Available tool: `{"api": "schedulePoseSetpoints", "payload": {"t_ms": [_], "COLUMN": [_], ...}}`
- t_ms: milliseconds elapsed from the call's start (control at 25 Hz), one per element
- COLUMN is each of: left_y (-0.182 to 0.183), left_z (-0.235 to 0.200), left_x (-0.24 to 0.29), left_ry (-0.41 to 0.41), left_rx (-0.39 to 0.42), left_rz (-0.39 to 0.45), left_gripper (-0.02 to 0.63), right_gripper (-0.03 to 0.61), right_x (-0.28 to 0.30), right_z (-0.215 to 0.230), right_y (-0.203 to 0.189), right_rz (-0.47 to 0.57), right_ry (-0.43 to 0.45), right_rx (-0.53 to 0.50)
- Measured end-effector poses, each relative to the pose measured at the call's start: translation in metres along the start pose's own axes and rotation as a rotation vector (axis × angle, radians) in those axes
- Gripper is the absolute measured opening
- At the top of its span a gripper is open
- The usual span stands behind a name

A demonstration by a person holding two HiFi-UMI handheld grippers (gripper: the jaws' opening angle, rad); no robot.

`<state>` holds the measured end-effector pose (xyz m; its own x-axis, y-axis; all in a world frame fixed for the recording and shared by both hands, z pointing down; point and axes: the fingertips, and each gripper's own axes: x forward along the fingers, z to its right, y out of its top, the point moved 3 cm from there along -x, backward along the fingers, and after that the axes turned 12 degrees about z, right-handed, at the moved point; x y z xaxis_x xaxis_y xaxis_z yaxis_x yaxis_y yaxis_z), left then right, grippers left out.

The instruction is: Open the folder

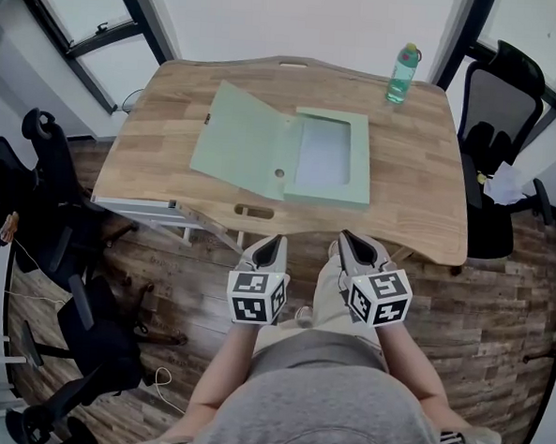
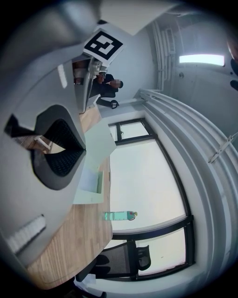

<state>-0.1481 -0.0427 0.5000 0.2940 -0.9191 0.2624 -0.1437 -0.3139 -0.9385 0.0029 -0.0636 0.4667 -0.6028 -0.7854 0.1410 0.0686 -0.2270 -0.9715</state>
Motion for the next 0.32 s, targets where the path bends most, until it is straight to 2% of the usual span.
{"api": "schedulePoseSetpoints", "payload": {"t_ms": [320], "left_y": [-0.0002], "left_z": [0.0029], "left_x": [-0.0032], "left_ry": [-0.016], "left_rx": [0.001], "left_rz": [0.003], "left_gripper": [0.005], "right_gripper": [-0.002], "right_x": [0.0010], "right_z": [-0.0063], "right_y": [0.0007], "right_rz": [0.001], "right_ry": [0.017], "right_rx": [-0.008]}}
